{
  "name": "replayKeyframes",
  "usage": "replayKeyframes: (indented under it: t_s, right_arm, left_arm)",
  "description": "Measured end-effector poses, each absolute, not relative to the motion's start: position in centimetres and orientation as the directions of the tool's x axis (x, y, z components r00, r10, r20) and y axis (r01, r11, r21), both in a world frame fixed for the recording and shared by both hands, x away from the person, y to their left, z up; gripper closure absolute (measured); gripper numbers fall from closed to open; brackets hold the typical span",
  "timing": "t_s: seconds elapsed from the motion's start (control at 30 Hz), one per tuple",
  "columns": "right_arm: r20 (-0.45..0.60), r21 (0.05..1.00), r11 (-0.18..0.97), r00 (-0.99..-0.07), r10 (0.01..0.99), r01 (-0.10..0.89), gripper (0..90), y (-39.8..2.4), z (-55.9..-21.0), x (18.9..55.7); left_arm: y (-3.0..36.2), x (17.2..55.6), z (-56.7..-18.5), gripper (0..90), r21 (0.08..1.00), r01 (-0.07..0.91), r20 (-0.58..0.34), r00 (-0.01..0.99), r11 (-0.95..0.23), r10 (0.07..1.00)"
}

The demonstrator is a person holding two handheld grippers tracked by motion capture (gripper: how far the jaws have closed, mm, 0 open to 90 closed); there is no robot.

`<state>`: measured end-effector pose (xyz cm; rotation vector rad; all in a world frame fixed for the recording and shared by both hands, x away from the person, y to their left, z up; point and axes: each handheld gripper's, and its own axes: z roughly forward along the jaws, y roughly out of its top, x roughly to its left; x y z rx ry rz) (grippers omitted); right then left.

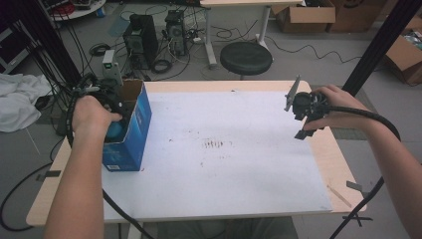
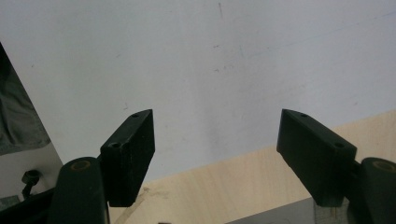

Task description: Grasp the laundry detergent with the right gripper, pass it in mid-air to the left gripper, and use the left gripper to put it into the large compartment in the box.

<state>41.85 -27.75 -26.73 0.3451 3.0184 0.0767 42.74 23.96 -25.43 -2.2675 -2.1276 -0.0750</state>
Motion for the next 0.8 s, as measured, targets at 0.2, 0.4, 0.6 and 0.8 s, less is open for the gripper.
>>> replayKeyframes:
  t_s: [0.2, 0.4, 0.6, 0.8]
  right_arm:
    - [-0.094, 0.067, 0.973, -0.970, 0.226, 0.220, 27.9, -27.6, -26.7, 41.7]
    - [-0.087, 0.078, 0.972, -0.970, 0.227, 0.221, 27.2, -27.3, -26.8, 41.8]
    - [-0.077, 0.081, 0.969, -0.968, 0.239, 0.233, 26.8, -27.0, -26.9, 41.8]
    - [-0.062, 0.108, 0.965, -0.967, 0.247, 0.239, 26.3, -26.5, -26.6, 42.0]
  left_arm:
    - [23.8, 42.5, -24.6, 27.9, 0.014, 0.997, 0.061, 0.080, -0.081, 0.995]
    - [23.2, 41.9, -22.5, 20.7, 0.041, 0.988, 0.082, 0.145, -0.149, 0.986]
    - [20.9, 41.3, -19.7, 17.3, 0.110, 0.958, 0.091, 0.257, -0.266, 0.962]
    - [17.5, 41.2, -18.7, 15.7, 0.161, 0.906, 0.063, 0.387, -0.392, 0.920]
